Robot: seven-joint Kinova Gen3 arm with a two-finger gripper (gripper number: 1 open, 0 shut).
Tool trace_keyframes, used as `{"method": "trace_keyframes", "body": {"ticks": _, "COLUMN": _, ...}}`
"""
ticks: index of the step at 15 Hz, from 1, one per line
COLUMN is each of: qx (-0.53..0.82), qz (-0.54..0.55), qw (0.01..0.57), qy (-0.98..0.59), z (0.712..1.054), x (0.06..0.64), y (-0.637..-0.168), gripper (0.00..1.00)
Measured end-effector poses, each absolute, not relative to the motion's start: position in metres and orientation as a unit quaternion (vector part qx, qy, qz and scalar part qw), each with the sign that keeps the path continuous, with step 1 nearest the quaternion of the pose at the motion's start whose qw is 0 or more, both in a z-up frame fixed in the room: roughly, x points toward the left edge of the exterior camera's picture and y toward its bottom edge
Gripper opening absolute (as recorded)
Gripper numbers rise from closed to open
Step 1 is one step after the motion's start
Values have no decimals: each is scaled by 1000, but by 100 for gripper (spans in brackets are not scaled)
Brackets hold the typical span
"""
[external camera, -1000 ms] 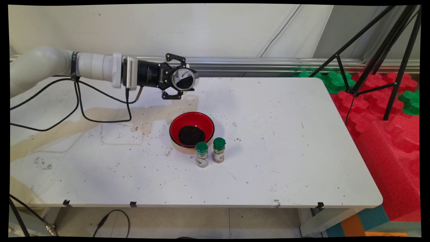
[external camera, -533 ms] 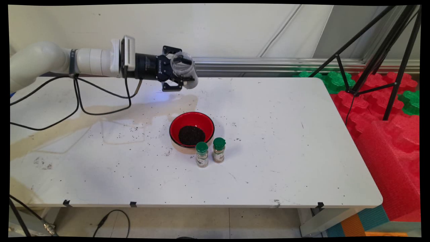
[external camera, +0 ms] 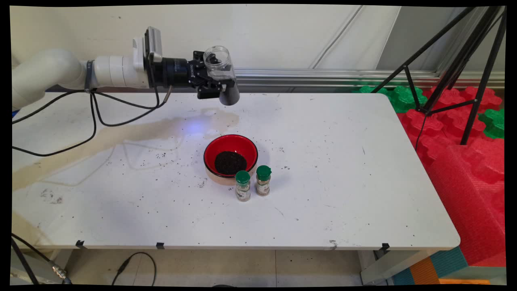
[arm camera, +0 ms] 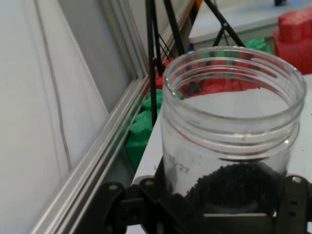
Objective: Pour the black seasoning powder in the red bowl
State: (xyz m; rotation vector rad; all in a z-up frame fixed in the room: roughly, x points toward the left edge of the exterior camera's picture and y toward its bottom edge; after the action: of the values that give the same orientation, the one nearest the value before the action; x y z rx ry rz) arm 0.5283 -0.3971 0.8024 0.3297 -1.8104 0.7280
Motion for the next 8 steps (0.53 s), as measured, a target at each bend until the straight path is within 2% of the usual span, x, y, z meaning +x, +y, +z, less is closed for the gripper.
{"method": "trace_keyframes", "body": {"ticks": 8, "qx": 252, "qz": 243, "qw": 571, "qy": -743, "z": 779, "x": 533, "y": -416, "gripper": 0}}
